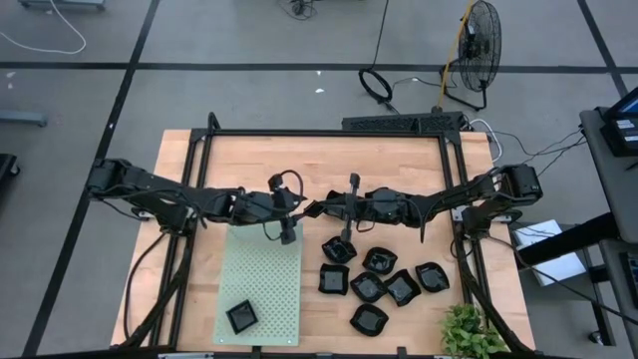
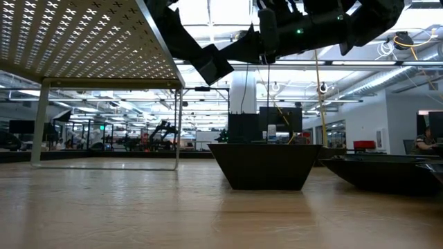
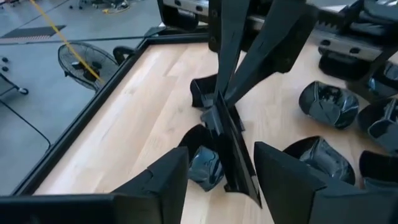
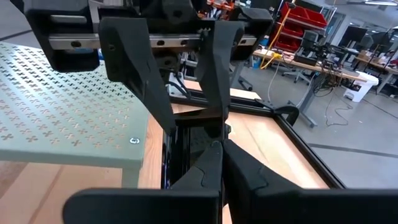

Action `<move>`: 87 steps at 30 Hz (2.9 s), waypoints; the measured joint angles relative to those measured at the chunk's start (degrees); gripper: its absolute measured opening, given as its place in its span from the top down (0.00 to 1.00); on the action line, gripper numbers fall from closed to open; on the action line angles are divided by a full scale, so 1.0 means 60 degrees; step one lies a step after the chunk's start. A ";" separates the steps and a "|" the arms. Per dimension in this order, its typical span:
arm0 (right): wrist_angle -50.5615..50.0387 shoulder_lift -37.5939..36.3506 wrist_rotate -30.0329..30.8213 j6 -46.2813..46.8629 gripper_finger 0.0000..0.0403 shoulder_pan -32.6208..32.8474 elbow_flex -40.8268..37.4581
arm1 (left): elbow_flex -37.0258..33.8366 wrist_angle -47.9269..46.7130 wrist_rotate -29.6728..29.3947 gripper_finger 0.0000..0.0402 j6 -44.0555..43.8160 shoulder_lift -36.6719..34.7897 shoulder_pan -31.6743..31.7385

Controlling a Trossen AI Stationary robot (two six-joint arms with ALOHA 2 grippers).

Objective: Pick & Place Mini shaped plates
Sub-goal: Stack the square plate on top of the other square plates on the shelf

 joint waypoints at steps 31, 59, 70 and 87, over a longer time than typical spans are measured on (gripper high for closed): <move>0.0001 0.0000 -0.0046 0.0029 0.98 0.0000 0.0000 | 0.0004 0.0126 -0.0205 0.99 0.0227 -0.0107 0.0029; -0.0026 -0.0011 -0.0040 0.0259 0.60 0.0306 0.0004 | 0.0007 -0.5339 0.2277 1.00 -0.7731 -0.5023 -0.3501; -0.0004 -0.0011 -0.0039 0.0441 0.60 0.0306 0.0000 | 0.0007 -0.4602 0.0985 1.00 -1.1540 -0.3458 -0.6574; 0.0080 -0.0007 -0.0036 0.0442 0.60 0.0306 0.0000 | 0.0007 -0.4329 0.0739 1.00 -1.3725 -0.1853 -0.7494</move>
